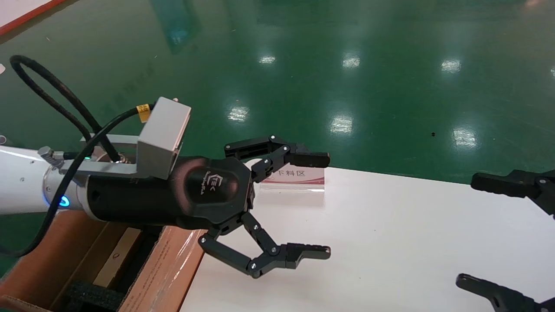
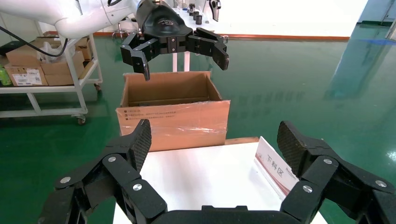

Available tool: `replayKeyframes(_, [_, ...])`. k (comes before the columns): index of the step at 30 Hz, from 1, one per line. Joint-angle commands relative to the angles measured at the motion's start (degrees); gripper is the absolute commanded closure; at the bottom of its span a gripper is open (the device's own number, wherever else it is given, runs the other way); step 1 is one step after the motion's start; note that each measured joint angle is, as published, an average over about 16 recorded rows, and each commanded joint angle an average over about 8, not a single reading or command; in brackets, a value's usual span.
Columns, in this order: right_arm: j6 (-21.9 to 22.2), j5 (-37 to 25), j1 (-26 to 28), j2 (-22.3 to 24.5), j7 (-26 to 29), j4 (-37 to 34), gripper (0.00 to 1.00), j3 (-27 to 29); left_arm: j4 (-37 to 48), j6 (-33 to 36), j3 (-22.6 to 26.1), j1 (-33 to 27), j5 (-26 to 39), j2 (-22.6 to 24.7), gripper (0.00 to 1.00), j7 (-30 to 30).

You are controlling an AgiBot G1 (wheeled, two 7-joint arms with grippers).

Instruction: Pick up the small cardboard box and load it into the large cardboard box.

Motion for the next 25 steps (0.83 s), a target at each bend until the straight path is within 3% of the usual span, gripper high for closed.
replayKeyframes(1, [0.0,0.0,0.0,0.0,0.0,0.0,0.00,0.0,0.0,0.0,0.0,0.0,0.0,0.0,0.00,0.0])
replayKeyframes(25, [0.0,0.0,0.0,0.0,0.0,0.0,0.00,0.0,0.0,0.0,0.1,-0.1,0.0,0.0,0.00,0.0])
